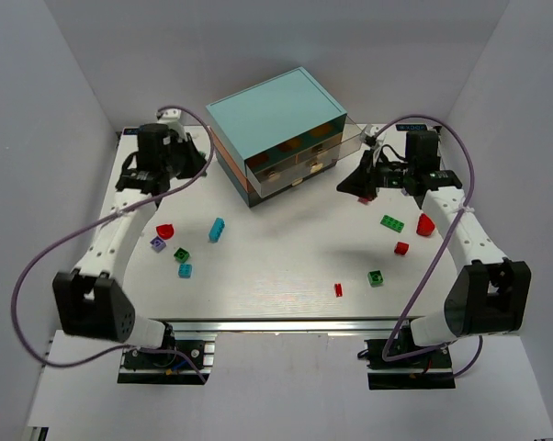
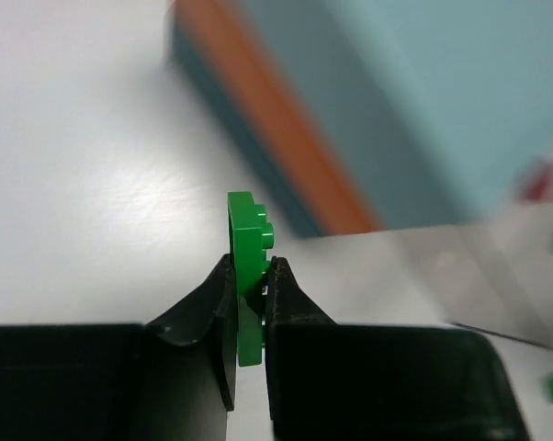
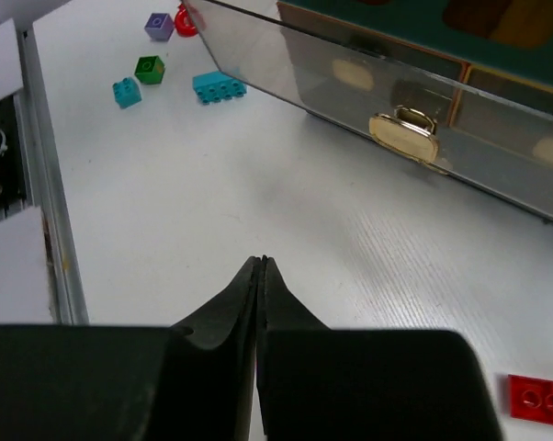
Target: Sort the legos into containers by color
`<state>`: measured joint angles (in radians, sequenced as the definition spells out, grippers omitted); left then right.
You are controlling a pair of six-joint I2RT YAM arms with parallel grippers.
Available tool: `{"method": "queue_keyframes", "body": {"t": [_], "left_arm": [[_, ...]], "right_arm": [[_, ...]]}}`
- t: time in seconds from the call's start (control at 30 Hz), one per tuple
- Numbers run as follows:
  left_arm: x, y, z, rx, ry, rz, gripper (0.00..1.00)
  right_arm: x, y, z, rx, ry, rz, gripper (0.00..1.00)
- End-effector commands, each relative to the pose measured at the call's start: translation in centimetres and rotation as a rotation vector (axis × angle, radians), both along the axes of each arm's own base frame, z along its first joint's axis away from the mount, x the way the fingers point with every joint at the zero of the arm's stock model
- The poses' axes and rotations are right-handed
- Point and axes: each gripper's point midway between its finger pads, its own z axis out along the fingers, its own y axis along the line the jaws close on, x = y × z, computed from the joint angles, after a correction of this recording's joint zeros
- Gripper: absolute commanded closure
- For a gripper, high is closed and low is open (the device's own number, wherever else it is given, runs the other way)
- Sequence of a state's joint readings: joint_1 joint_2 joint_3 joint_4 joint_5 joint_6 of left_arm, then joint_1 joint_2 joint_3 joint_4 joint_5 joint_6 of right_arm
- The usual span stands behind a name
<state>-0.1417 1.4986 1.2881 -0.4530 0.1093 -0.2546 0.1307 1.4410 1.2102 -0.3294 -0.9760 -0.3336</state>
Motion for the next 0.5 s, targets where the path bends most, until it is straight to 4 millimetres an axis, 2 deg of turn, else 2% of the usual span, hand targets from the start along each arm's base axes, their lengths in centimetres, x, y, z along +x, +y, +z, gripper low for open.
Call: {"method": "queue_keyframes", "body": {"t": [0.0,0.03,0.13,0.17,0.23,0.27,0.3,0.33,0.37,0.43,0.47], "left_arm": [[-1.5,-4.8,8.6,-0.201,-0.221,-0.231,1.00],[-1.7,-5.9,10.3,-0.227,-0.250,-0.281,1.00],[-2.0,-8.5,13.1,-0.294,-0.286,-0.390,1.00],[-1.9,-9.3,14.2,-0.325,-0.312,-0.412,1.00],[-1.9,-11.7,14.0,-0.370,-0.287,-0.501,1.00],[-1.6,-12.6,15.4,-0.379,-0.313,-0.534,1.00],[-1.5,-13.6,15.4,-0.383,-0.300,-0.560,1.00],[-1.0,-15.5,13.9,-0.385,-0.254,-0.600,1.00],[-0.5,-16.2,15.4,-0.354,-0.296,-0.624,1.00],[0.3,-18.2,12.9,-0.320,-0.220,-0.642,1.00],[0.6,-18.6,12.7,-0.289,-0.222,-0.653,1.00]], "right_arm": [[-1.7,-0.3,1.1,0.002,-0.084,0.122,1.00],[-2.0,-0.4,1.0,0.000,-0.091,0.137,1.00],[-2.4,-0.5,1.4,0.011,-0.104,0.172,1.00],[-2.9,-0.5,1.3,0.014,-0.093,0.193,0.94],[-2.9,-0.5,1.0,0.018,-0.073,0.207,0.80],[-3.1,-0.7,1.3,0.024,-0.063,0.216,0.71],[-3.2,-0.7,1.5,0.030,-0.057,0.228,0.67],[-3.1,-0.7,1.0,0.031,-0.036,0.235,0.62],[-2.9,-0.8,1.5,0.035,-0.044,0.243,0.55],[-3.3,-1.0,1.0,0.028,-0.015,0.260,0.51],[-3.3,-1.4,1.0,0.027,-0.013,0.256,0.50]]}}
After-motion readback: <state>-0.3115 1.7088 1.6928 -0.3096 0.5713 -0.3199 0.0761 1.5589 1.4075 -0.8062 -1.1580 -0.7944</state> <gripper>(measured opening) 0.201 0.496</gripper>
